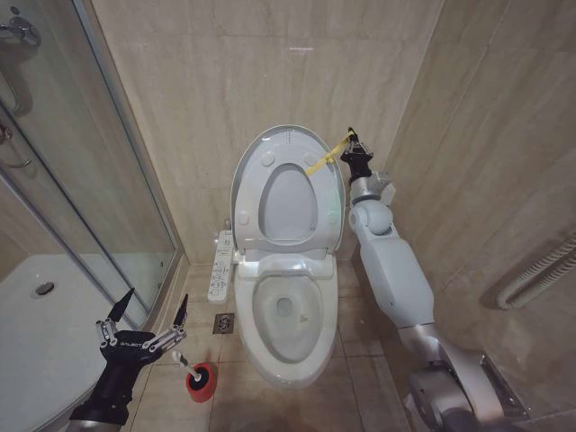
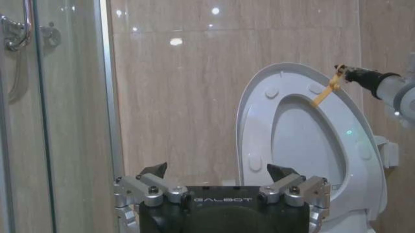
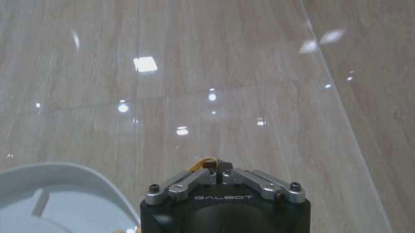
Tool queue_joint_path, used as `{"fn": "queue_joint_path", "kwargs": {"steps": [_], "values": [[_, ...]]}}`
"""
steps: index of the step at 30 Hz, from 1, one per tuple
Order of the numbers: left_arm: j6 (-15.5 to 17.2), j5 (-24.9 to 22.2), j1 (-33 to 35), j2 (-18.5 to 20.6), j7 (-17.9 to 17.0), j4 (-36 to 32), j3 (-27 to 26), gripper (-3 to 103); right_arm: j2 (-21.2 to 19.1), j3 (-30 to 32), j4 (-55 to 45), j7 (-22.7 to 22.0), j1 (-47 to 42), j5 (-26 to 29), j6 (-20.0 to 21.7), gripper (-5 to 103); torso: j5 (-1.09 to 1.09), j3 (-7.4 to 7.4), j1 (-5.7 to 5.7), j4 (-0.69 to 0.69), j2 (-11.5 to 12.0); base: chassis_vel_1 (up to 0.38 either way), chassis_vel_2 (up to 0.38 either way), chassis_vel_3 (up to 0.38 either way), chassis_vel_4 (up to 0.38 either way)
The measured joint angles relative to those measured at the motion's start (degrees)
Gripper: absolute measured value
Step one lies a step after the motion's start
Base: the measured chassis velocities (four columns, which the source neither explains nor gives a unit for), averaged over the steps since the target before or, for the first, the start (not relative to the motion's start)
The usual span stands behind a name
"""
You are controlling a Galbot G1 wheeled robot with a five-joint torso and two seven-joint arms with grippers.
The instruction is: Open the toilet lid, clean the toilet bowl with a toilet brush, close the toilet lid, and flush.
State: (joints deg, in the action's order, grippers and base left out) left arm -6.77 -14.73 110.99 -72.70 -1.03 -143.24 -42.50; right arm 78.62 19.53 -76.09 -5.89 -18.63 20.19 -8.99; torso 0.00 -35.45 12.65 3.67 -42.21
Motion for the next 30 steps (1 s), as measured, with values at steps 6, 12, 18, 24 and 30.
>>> {"fn": "queue_joint_path", "kwargs": {"steps": [6,12,18,24,30], "values": [[0.0,0.0,0.0,0.0,0.0,0.0,0.0,100,0.4,-0.9,-0.2,-2.2,-0.6,-1.7,1.7,1,0.0,0.0,0.0,0.0,0.0,0.0,0.0,0.0,0.0],[0.0,0.0,0.0,0.0,0.0,0.0,0.0,100,0.8,-0.3,0.6,-3.3,-0.9,-3.3,2.0,1,0.0,0.0,0.0,-0.02,0.0,0.0,0.0,0.0,0.0],[0.0,0.0,0.0,0.0,0.0,0.0,0.0,100,-0.5,0.1,0.3,-4.6,-1.9,-3.7,3.0,1,0.0,0.0,0.0,-0.02,0.0,0.0,0.0,0.0,0.0],[0.0,0.0,0.0,0.0,0.0,0.0,0.0,100,-2.2,0.3,-0.7,-5.4,-3.4,-3.7,4.7,1,0.0,0.0,0.0,-0.02,0.0,0.0,0.0,0.0,0.0],[0.0,0.0,0.0,0.0,0.0,0.0,0.0,100,-2.5,0.4,-0.5,-5.0,-3.8,-3.9,5.6,1,0.0,0.0,-0.01,-0.01,0.0,0.0,0.0,0.0,0.0]]}}
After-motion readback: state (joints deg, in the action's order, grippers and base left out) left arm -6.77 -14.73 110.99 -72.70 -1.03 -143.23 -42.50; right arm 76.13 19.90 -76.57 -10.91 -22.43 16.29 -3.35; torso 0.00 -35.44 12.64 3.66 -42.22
